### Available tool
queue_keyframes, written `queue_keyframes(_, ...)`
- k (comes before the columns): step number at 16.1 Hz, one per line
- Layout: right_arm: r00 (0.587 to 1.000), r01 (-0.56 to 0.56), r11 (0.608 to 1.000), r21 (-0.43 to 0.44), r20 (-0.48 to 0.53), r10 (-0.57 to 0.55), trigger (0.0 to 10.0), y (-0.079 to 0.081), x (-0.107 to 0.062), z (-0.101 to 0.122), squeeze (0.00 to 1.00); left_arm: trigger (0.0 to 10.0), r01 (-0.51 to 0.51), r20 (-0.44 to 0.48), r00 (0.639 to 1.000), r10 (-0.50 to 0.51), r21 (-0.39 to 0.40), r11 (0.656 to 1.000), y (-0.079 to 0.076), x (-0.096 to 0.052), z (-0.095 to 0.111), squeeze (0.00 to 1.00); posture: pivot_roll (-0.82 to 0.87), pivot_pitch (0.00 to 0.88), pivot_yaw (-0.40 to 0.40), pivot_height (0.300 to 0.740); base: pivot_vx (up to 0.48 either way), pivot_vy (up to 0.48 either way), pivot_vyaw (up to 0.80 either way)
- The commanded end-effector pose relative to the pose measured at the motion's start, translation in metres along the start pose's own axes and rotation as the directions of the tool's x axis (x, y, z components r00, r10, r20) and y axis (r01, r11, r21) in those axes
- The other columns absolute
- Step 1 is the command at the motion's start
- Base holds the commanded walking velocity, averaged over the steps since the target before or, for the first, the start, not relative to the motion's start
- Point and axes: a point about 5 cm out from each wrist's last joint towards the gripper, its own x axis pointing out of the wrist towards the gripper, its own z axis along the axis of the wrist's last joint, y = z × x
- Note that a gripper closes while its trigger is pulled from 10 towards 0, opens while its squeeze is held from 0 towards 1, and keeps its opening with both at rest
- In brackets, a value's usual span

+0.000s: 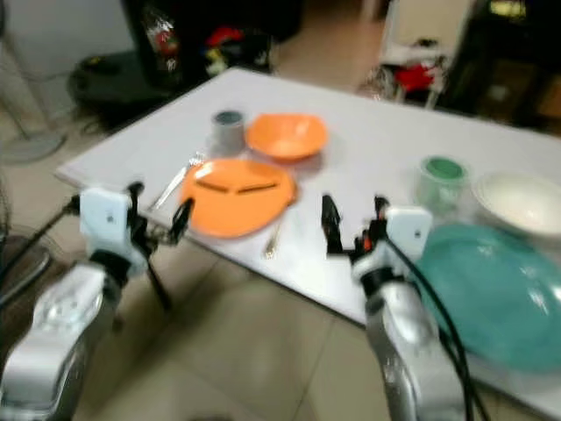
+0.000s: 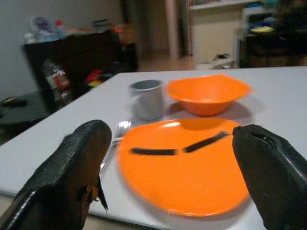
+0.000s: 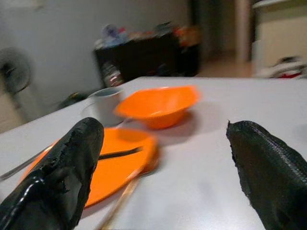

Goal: Setting the table

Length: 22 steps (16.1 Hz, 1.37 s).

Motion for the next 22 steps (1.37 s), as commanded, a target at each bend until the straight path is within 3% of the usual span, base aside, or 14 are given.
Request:
queue_keyframes(1, 0.999, -0.046, 0.999, -0.003, 0.018, 0.046, 10.0, 0.007, 0.001, 0.002, 1.00, 10.0, -0.017, -0.017, 1.000, 0.017, -0.002, 1.000, 0.002, -0.003, -0.003, 0.44, 0.06, 0.000, 0.017, 0.740, 0.000, 0.000, 0.80)
queue_keyframes(4, 0.999, -0.024, 1.000, -0.009, 0.033, 0.025, 10.0, 0.006, 0.002, 0.003, 1.00, 10.0, -0.019, -0.016, 1.000, 0.019, -0.004, 1.000, 0.003, -0.005, -0.003, 0.44, 0.06, 0.000, 0.014, 0.740, 0.000, 0.000, 0.80)
queue_keyframes(8, 0.999, 0.028, 0.999, -0.033, -0.021, -0.028, 10.0, 0.000, 0.002, -0.006, 1.00, 10.0, -0.014, -0.027, 1.000, 0.014, 0.000, 1.000, 0.005, -0.006, -0.006, 0.38, 0.06, 0.000, 0.016, 0.740, 0.000, 0.000, 0.80)
queue_keyframes(10, 0.996, 0.067, 0.998, -0.008, -0.052, -0.067, 10.0, -0.005, -0.001, -0.012, 1.00, 10.0, -0.004, -0.111, 0.994, 0.006, 0.017, 1.000, 0.006, -0.006, -0.014, 0.33, 0.05, 0.000, 0.021, 0.740, 0.000, 0.000, 0.80)
queue_keyframes(11, 0.995, 0.072, 0.997, -0.009, -0.064, -0.073, 10.0, -0.007, -0.002, -0.014, 1.00, 10.0, -0.002, -0.097, 0.995, 0.004, 0.023, 1.000, 0.006, -0.005, -0.013, 0.00, 0.05, 0.000, 0.023, 0.740, 0.000, 0.000, 0.80)
queue_keyframes(15, 0.990, 0.122, 0.993, 0.005, -0.079, -0.121, 10.0, -0.013, -0.003, -0.016, 1.00, 10.0, 0.040, -0.082, 0.996, -0.037, 0.045, 0.998, 0.003, -0.003, -0.012, 0.00, 0.05, 0.000, 0.027, 0.740, 0.000, 0.000, 0.54)
queue_keyframes(17, 0.983, 0.149, 0.988, -0.029, -0.103, -0.151, 10.0, -0.016, -0.004, -0.019, 1.00, 10.0, 0.032, -0.086, 0.996, -0.029, 0.037, 0.999, 0.004, -0.002, -0.011, 0.00, 0.05, 0.000, 0.026, 0.740, 0.000, 0.000, 0.00)
queue_keyframes(22, 0.989, 0.111, 0.994, -0.003, -0.093, -0.111, 10.0, -0.012, 0.000, -0.016, 1.00, 10.0, 0.029, -0.083, 0.996, -0.026, 0.036, 0.999, 0.005, 0.000, -0.010, 0.00, 0.05, 0.000, 0.024, 0.740, 0.000, 0.307, 0.00)
